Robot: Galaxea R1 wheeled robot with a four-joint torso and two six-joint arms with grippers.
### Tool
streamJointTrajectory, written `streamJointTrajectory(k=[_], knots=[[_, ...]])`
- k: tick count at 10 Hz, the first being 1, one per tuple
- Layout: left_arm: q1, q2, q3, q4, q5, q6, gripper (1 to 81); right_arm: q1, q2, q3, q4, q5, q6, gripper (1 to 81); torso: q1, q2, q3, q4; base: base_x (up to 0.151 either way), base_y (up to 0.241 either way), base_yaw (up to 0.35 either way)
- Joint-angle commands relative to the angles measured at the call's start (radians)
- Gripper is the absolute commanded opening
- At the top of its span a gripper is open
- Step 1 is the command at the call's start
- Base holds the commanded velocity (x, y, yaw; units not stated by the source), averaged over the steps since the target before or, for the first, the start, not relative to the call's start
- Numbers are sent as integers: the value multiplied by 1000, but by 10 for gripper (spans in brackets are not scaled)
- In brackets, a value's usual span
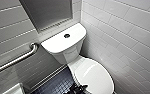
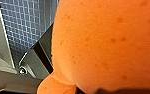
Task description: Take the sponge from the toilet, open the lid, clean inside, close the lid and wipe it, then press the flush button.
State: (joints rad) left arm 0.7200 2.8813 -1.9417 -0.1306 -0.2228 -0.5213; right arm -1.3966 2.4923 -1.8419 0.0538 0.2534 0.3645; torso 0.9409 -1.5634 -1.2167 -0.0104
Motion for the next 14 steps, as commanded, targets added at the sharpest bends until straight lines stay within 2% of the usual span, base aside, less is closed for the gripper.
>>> streamJointTrajectory(k=[1,3,5,10,12,14], knots=[[-90,-23,96,3,37,1,811,-9,-28,18,-17,-75,1,10,0,0,0,0,0,0,0],[-90,-3,63,2,39,1,811,-8,-27,18,-17,-77,1,10,0,0,0,0,0,0,0],[-90,47,-32,0,46,1,811,-8,-30,23,-17,-79,1,10,0,0,0,0,0,0,0],[-92,99,-91,2,39,1,811,-9,-33,26,-17,-79,1,10,0,0,0,0,0,0,0],[-92,144,-166,-3,42,1,811,-11,-31,18,-17,-79,1,10,0,0,0,0,0,0,0],[-105,173,-204,-1,40,-26,811,-11,-30,14,-16,-79,1,10,0,0,1,1,0,0,0]])
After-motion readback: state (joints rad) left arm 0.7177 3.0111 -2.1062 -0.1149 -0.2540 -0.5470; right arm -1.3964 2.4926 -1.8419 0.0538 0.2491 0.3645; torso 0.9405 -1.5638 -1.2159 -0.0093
